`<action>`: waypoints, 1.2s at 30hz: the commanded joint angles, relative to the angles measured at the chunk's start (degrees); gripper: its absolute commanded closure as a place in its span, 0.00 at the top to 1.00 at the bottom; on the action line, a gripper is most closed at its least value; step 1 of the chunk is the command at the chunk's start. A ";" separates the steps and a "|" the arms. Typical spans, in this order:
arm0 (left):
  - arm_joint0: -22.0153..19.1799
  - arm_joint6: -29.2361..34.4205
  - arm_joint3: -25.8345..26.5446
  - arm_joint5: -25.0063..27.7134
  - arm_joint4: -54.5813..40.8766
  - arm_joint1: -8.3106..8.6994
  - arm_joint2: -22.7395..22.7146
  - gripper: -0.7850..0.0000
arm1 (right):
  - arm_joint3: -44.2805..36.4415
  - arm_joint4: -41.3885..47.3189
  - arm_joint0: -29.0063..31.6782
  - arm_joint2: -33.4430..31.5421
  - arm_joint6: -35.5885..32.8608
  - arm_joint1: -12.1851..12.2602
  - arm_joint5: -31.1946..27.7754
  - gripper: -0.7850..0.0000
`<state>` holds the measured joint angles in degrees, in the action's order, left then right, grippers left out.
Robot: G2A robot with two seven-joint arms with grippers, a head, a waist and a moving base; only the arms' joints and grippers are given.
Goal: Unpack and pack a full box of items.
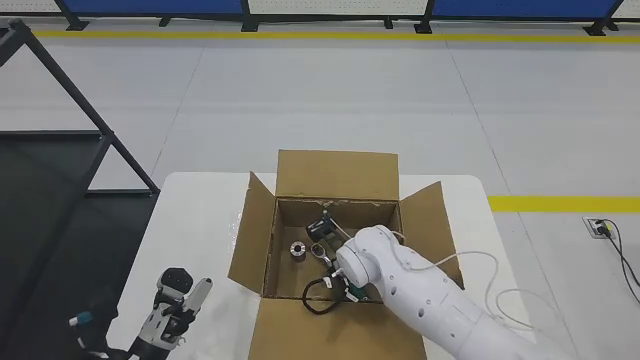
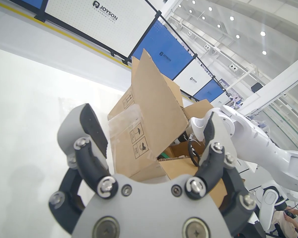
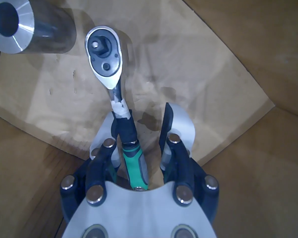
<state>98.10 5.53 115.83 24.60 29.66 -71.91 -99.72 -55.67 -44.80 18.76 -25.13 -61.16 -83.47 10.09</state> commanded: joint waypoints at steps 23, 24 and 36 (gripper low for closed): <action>-0.11 -0.18 -0.08 -0.91 0.12 0.21 0.19 1.00 | 5.25 -1.49 -0.07 -2.36 -1.80 -3.19 -3.55 0.00; -0.10 -0.17 -0.11 -0.93 0.13 0.22 0.14 1.00 | 5.21 -1.49 -0.11 -2.70 -1.39 -3.23 -3.60 0.00; -0.14 -0.24 -0.32 -0.68 -0.03 0.33 0.14 1.00 | -4.48 -2.40 3.00 -11.68 -1.13 0.29 -5.77 0.00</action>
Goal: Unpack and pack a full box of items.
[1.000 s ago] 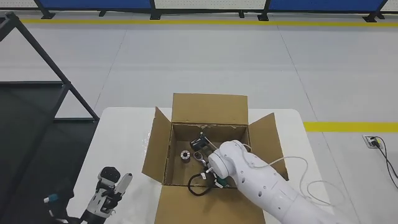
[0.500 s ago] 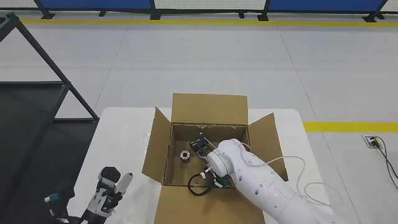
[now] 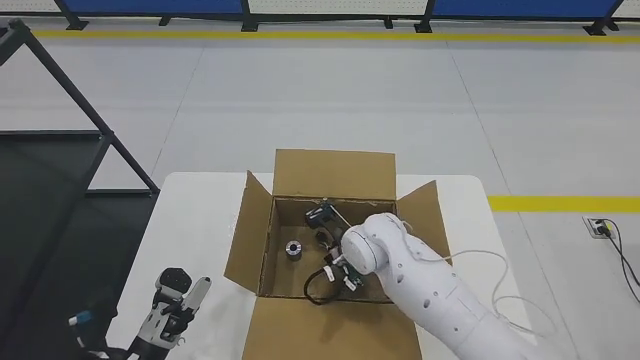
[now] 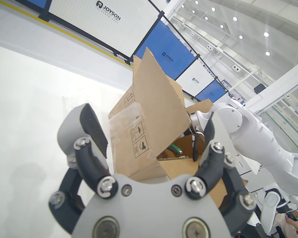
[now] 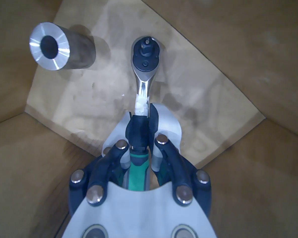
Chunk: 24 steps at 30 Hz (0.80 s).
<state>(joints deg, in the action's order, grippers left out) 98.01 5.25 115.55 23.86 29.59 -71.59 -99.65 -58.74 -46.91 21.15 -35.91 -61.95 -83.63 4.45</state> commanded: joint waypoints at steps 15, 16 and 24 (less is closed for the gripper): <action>-0.32 0.00 -0.29 -0.02 0.57 0.12 0.60 1.00 | -1.32 -7.53 4.16 -2.19 -1.76 1.19 0.58 0.00; -0.27 -0.05 -0.24 -0.07 0.63 0.13 0.63 1.00 | -0.25 -7.39 3.79 -1.85 -1.15 0.82 0.48 0.00; 0.13 -0.82 -0.81 -0.04 0.28 0.15 0.41 1.00 | 7.46 -5.54 0.93 0.13 1.36 -2.07 -0.52 0.17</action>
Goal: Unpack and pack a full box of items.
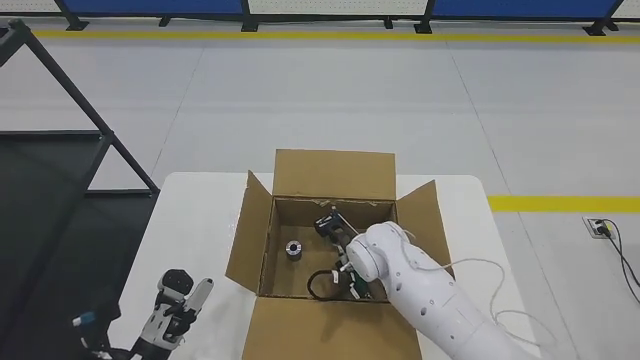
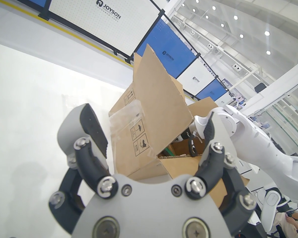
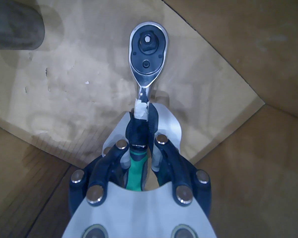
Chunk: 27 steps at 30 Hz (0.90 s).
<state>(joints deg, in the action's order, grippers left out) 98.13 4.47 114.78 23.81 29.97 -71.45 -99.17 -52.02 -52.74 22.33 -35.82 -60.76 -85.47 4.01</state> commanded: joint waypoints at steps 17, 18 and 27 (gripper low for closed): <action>-2.58 2.30 -0.90 -0.18 -0.20 0.29 0.58 1.00 | 4.12 -1.03 -1.83 -0.69 -1.62 -1.97 -0.25 0.35; -2.71 2.35 -1.02 -0.24 -0.22 0.30 0.66 1.00 | 3.62 -0.96 -1.71 -0.94 -1.62 -1.95 -0.49 0.34; -3.67 2.78 -1.60 -0.82 -0.06 0.40 1.18 1.00 | -1.68 -1.96 -0.03 -4.72 -2.91 -0.55 -1.69 0.33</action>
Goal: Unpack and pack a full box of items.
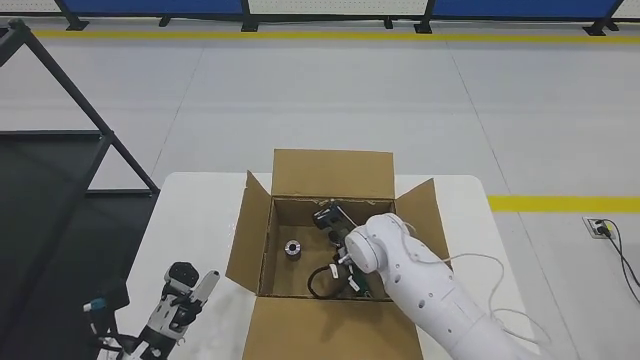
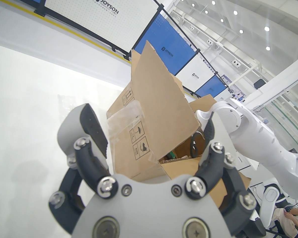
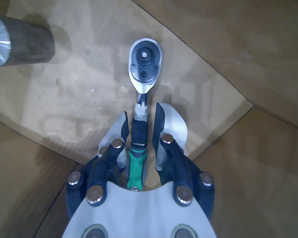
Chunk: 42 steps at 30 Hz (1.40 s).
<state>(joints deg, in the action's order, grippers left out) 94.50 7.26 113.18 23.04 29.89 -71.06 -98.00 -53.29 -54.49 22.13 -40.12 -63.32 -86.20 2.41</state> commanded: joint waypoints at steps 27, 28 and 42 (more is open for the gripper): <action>0.67 -1.19 -0.56 0.02 -0.58 0.24 -0.44 1.00 | 4.87 0.02 0.30 -0.59 -2.47 -1.59 -2.34 0.30; 0.74 -1.21 -0.58 -0.01 -0.67 0.24 -0.42 1.00 | 5.35 -0.03 0.10 -0.39 -2.45 -1.79 -2.22 0.27; 0.87 -1.32 -0.75 0.46 -1.28 0.37 -0.80 1.00 | 4.61 -0.21 -1.26 -1.52 -0.73 -2.72 -2.31 0.00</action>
<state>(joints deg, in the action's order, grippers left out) 95.37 5.92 112.45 23.45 28.65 -70.70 -98.79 -47.89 -54.70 20.71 -41.20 -63.94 -89.08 0.23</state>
